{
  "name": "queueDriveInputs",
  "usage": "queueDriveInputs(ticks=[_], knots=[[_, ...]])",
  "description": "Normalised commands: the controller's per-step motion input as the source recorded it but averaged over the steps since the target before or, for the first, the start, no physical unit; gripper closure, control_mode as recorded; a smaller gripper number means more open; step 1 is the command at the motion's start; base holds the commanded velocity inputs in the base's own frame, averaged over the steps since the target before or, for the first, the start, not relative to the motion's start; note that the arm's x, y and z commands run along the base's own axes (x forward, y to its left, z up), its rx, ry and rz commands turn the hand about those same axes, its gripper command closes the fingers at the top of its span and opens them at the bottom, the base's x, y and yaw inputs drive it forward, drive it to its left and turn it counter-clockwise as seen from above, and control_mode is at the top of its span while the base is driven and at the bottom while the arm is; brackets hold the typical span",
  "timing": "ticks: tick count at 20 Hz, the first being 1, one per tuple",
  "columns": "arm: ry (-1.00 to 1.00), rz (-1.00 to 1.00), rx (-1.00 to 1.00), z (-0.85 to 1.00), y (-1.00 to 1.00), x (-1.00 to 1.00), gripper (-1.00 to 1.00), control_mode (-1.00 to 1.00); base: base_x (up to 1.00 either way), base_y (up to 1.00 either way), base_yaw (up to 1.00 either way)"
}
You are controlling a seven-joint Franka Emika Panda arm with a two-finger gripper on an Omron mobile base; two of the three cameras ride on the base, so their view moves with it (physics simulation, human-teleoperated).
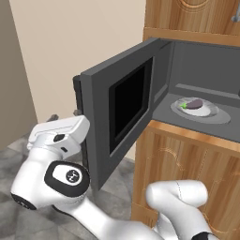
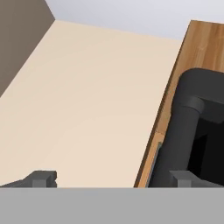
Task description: Pick the eggplant from the counter and place it in the microwave. Then turn on the microwave.
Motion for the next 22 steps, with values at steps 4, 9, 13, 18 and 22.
queueDriveInputs(ticks=[4, 9, 13, 18, 22], knots=[[0.00, 0.00, 0.00, 0.00, -0.15, 0.02, -1.00, -1.00, 0.00, 0.00, 0.00], [0.00, -0.05, 0.00, 0.00, -0.41, 0.00, -1.00, -1.00, 0.00, 0.00, 0.00], [0.00, -0.07, 0.00, 0.00, -0.48, 0.00, -1.00, -1.00, 0.00, 0.00, 0.00], [0.00, -0.05, 0.00, 0.00, -0.61, 0.00, -1.00, -1.00, 0.00, 0.00, 0.00], [0.00, 0.00, 0.05, 0.00, -0.79, 0.00, -1.00, -1.00, 0.00, 0.00, 0.00]])
